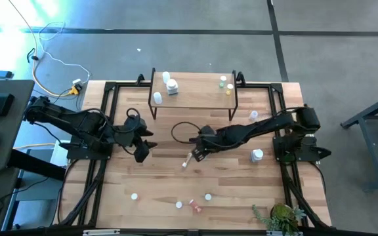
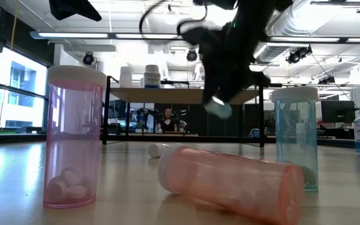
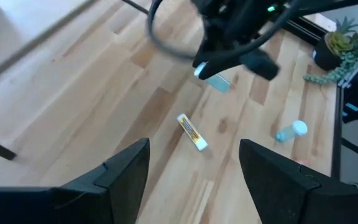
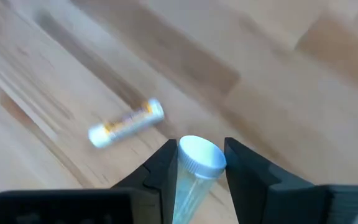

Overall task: Pick and place medicine bottles onto shelf by color
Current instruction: Put the top blue pill bottle on the shelf

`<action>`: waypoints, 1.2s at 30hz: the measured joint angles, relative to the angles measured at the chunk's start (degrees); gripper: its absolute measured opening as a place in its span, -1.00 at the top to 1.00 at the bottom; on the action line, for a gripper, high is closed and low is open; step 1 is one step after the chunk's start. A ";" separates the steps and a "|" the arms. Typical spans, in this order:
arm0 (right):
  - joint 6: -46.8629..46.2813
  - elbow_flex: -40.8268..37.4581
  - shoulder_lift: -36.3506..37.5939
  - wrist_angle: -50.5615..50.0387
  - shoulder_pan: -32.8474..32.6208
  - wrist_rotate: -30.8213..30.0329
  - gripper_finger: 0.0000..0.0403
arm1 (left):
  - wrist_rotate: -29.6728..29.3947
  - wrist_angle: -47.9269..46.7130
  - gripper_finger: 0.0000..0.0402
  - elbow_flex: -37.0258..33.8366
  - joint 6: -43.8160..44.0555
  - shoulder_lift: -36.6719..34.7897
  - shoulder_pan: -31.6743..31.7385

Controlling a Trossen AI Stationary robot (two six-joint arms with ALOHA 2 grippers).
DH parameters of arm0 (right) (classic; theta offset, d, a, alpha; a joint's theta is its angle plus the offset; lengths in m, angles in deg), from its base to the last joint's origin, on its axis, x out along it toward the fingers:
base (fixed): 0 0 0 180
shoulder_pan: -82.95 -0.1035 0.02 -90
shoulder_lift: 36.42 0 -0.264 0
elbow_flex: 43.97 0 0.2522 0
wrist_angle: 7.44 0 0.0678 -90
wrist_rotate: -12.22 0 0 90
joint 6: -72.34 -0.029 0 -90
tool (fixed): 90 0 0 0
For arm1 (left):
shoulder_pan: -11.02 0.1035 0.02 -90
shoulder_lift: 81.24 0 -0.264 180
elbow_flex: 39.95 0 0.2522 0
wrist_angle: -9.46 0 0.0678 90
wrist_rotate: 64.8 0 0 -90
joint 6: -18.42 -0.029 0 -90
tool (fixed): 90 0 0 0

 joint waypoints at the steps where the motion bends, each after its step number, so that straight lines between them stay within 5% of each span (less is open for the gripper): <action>1: 0.24 0.00 0.93 0.73 -0.13 -1.49 0.50 | -0.18 0.01 -0.19 0.00 -0.85 -0.21 0.64; 8: 5.51 0.00 5.06 8.73 0.98 -11.60 0.50 | -0.64 0.19 -0.19 0.01 -6.56 -2.29 6.50; 17: 19.20 0.00 5.03 26.55 5.88 -17.10 0.50 | -0.64 0.24 -0.19 0.04 -13.92 -4.31 13.53; 31: 49.99 0.00 4.67 44.53 9.95 -32.13 0.50 | -0.88 0.25 -0.19 0.04 -22.84 -4.26 17.97; 36: 59.62 0.02 2.78 51.39 11.11 -32.03 0.50 | -2.30 0.25 -0.19 0.04 -23.77 -4.24 18.28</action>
